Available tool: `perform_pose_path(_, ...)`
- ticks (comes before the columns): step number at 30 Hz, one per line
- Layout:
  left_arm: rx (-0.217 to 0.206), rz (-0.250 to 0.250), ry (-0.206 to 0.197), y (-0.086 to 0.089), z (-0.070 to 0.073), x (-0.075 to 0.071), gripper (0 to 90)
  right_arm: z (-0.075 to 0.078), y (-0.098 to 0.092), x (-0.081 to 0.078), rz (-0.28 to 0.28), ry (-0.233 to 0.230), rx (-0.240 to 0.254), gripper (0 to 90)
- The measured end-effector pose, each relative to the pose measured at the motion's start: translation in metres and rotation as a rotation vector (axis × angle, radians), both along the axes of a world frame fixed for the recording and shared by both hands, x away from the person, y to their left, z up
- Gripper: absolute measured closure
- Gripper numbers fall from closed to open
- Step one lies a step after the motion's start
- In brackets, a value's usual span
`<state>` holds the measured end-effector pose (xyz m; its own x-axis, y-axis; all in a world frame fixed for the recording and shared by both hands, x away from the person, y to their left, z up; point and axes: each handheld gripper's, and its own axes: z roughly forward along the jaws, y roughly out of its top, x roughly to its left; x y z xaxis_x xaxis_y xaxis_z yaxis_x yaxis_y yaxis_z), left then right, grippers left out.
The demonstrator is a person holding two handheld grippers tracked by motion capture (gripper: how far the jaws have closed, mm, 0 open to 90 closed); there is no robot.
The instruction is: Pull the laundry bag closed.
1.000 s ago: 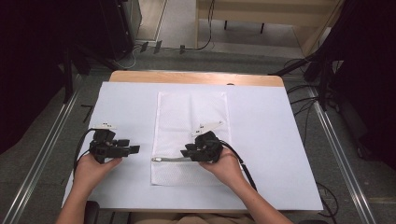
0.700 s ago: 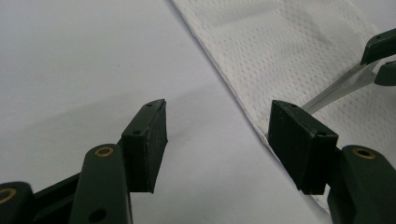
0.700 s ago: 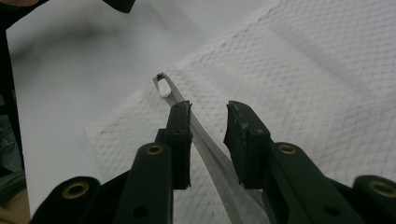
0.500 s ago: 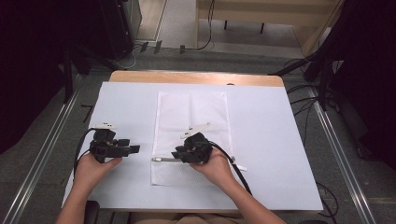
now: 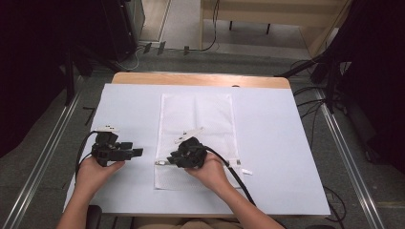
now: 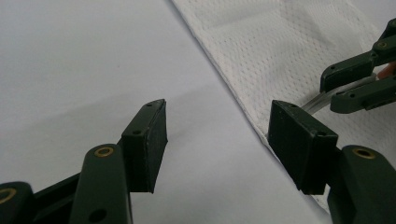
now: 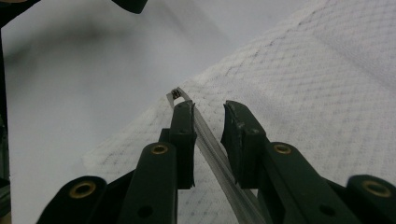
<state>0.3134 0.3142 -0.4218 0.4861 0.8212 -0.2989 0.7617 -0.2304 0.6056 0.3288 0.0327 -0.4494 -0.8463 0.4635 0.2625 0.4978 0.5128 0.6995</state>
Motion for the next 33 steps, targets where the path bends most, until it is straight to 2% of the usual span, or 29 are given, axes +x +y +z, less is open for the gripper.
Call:
perform_pose_path(5,0.004,0.0,-0.002,0.001,0.0,0.0,38.3,-0.002,0.006,0.0,0.012,-0.001,0.0,77.3)
perform_pose_path(8,0.002,0.001,-0.001,0.0,0.0,0.0,38.4,-0.004,0.01,0.0,0.015,0.019,0.004,77.3)
perform_pose_path(18,0.004,0.001,0.0,0.0,0.0,0.0,38.4,-0.013,0.023,0.001,0.021,0.041,0.01,78.3)
perform_pose_path(24,0.006,-0.001,0.001,0.0,0.0,0.0,38.4,-0.015,0.029,0.001,0.039,0.037,0.007,80.2)
perform_pose_path(29,0.005,-0.001,0.001,0.0,0.0,0.0,38.4,-0.018,0.032,0.002,0.04,0.059,0.008,81.3)
perform_pose_path(33,0.003,0.001,0.001,0.0,0.0,0.0,38.5,-0.019,0.035,0.001,0.049,0.046,0.002,81.6)
